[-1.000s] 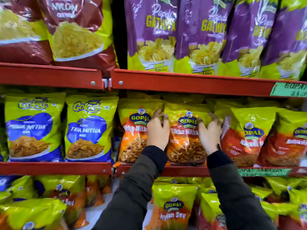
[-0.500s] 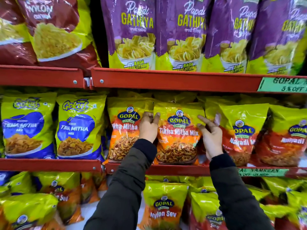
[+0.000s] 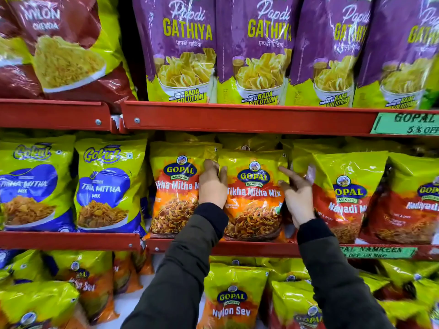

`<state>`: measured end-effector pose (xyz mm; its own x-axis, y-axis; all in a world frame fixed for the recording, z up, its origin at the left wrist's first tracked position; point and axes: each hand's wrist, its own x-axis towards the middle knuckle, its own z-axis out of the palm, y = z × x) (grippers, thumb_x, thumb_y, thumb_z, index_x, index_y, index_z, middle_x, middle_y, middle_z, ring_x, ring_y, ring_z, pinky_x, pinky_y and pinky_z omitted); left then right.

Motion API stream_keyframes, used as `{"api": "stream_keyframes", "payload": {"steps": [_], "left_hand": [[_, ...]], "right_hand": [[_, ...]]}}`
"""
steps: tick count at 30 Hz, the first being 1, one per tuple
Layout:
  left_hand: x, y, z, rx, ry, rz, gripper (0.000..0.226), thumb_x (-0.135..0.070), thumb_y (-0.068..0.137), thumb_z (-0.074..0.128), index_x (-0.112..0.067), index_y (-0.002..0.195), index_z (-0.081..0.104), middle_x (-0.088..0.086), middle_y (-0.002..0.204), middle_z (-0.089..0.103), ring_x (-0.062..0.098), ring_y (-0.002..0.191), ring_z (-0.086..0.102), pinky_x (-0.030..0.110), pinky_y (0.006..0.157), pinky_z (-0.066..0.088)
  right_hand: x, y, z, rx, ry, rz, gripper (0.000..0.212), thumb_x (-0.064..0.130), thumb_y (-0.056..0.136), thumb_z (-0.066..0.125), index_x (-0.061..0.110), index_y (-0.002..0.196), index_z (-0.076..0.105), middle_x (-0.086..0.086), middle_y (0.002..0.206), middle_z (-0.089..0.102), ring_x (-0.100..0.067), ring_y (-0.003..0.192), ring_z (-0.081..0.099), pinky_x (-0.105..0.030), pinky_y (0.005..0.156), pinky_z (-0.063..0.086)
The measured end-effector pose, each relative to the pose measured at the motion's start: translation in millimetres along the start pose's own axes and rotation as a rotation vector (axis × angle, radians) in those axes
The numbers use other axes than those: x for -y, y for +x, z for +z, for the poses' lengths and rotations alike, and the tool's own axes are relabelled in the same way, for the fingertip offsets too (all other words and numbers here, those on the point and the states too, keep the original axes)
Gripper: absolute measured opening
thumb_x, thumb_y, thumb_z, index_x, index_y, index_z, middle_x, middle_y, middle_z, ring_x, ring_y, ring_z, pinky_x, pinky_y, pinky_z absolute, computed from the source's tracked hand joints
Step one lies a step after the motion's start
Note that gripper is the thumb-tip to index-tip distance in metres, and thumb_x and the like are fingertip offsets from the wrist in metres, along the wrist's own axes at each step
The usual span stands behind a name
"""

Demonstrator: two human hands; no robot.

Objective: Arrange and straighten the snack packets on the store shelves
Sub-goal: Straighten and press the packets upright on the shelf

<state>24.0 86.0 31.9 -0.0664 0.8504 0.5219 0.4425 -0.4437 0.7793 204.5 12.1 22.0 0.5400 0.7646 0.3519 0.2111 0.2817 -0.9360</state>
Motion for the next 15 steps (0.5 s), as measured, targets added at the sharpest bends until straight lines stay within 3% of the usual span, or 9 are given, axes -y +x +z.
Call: {"api": "stream_keyframes", "payload": {"steps": [3,6,7,9,10,12,15], "left_hand": [[0,-4,-2,-0.004,-0.104,-0.016,0.026,-0.025,0.101,0.051,-0.006,0.118,0.045,0.003,0.097,0.058,0.019,0.083,0.056,0.031,0.074,0.046],[0,-16,-7,-0.031,-0.093,0.045,0.041,-0.031,0.1,0.049,-0.018,0.138,0.037,0.006,0.131,0.058,0.016,0.105,0.061,0.024,0.083,0.044],[0,-23,-7,-0.049,-0.04,0.104,0.045,-0.034,0.101,0.046,-0.022,0.143,0.033,0.005,0.146,0.048,0.013,0.119,0.056,0.025,0.09,0.047],[1,-45,-2,-0.069,0.136,0.263,0.052,-0.039,0.102,0.037,-0.028,0.152,0.023,-0.003,0.166,0.016,0.014,0.148,0.031,0.032,0.11,0.043],[3,-56,2,-0.057,0.246,0.347,0.056,-0.04,0.103,0.032,-0.03,0.156,0.017,-0.005,0.169,0.004,0.018,0.155,0.015,0.039,0.12,0.032],[9,-71,14,0.025,0.439,0.469,0.061,-0.042,0.103,0.026,-0.027,0.159,0.007,-0.003,0.169,-0.005,0.022,0.157,-0.003,0.049,0.127,0.015],[20,-77,19,0.152,0.555,0.46,0.063,-0.046,0.103,0.022,-0.025,0.159,0.003,-0.002,0.169,-0.008,0.023,0.157,-0.008,0.053,0.126,0.014]], "right_hand": [[-6,1,-2,0.006,-0.094,-0.05,0.047,0.003,0.101,0.053,0.02,0.144,0.054,-0.008,0.163,0.038,-0.024,0.145,0.046,-0.026,0.109,0.039],[-9,-6,-3,-0.105,-0.425,-0.176,0.042,0.016,0.103,0.05,0.021,0.144,0.051,-0.018,0.155,0.046,-0.035,0.129,0.06,-0.024,0.095,0.048],[-10,-13,-1,-0.172,-0.46,-0.259,0.04,0.018,0.104,0.047,0.019,0.144,0.05,-0.02,0.152,0.048,-0.028,0.135,0.056,-0.016,0.099,0.044],[-15,-33,8,-0.247,-0.496,-0.462,0.042,0.019,0.106,0.043,0.013,0.147,0.046,-0.016,0.157,0.04,-0.005,0.154,0.027,-0.001,0.113,0.023],[-20,-40,14,-0.227,-0.552,-0.535,0.045,0.021,0.107,0.041,0.012,0.151,0.042,-0.012,0.161,0.034,-0.005,0.157,0.016,-0.007,0.121,0.015],[-34,-50,21,-0.137,-0.75,-0.575,0.053,0.028,0.108,0.037,0.016,0.159,0.031,-0.003,0.17,0.024,-0.019,0.162,0.006,-0.033,0.131,0.009],[-42,-55,24,-0.072,-0.91,-0.482,0.059,0.04,0.107,0.027,0.021,0.163,0.022,0.003,0.173,0.015,-0.025,0.162,0.001,-0.048,0.131,0.006]]}}
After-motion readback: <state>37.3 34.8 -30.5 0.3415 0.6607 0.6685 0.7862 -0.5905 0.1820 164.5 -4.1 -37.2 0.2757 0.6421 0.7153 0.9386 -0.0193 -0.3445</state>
